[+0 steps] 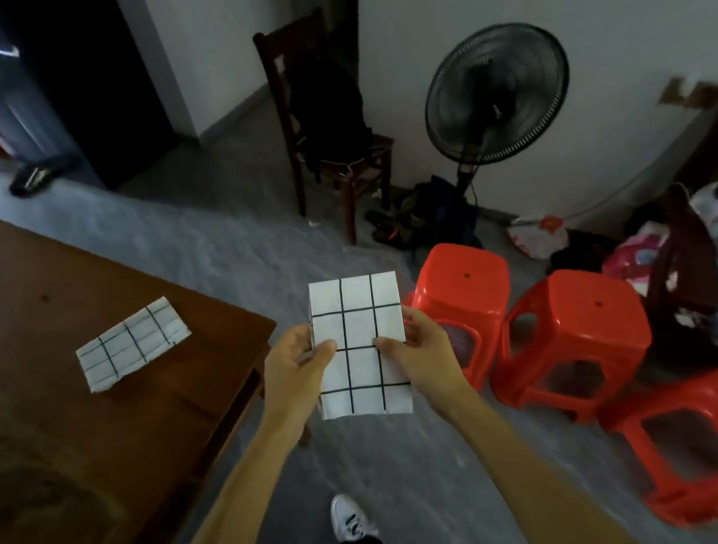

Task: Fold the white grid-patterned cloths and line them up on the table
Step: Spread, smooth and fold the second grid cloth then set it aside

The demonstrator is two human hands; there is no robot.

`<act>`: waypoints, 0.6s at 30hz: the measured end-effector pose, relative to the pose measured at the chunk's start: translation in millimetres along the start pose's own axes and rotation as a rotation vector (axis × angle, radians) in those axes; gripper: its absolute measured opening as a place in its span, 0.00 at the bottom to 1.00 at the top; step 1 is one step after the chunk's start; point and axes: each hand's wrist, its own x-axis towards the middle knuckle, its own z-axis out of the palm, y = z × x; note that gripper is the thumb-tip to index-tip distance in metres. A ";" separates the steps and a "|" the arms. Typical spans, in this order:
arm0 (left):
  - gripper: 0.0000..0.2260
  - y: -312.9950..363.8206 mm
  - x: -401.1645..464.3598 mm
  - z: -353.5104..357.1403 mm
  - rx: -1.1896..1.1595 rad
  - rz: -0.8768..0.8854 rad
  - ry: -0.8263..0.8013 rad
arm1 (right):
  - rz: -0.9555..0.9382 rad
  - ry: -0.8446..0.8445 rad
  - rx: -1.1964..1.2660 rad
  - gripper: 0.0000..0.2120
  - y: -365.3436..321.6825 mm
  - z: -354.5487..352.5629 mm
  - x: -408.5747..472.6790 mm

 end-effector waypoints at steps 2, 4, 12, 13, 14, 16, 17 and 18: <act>0.08 2.1 39.7 -1.1 -0.022 -0.007 0.031 | -0.012 -0.012 -0.038 0.17 -8.4 11.2 41.4; 0.08 10.3 77.8 -4.6 -0.013 -0.018 0.059 | -0.009 -0.031 -0.094 0.18 -22.4 22.1 82.7; 0.05 12.6 195.6 -39.1 0.124 0.045 0.204 | -0.034 -0.235 -0.170 0.18 -44.8 90.4 216.8; 0.04 8.0 210.0 -44.8 0.110 0.019 0.234 | -0.026 -0.250 -0.167 0.18 -43.2 99.8 232.7; 0.05 5.1 223.5 -49.4 0.091 -0.005 0.264 | -0.018 -0.267 -0.169 0.17 -43.0 109.0 248.8; 0.07 -2.8 250.5 -57.0 0.053 -0.042 0.323 | 0.003 -0.329 -0.159 0.17 -42.1 127.3 281.7; 0.07 -6.9 264.6 -59.9 0.035 -0.054 0.354 | 0.014 -0.363 -0.151 0.17 -38.9 136.4 300.3; 0.06 -10.9 278.7 -61.9 0.023 -0.066 0.381 | 0.024 -0.398 -0.151 0.17 -36.9 145.4 318.8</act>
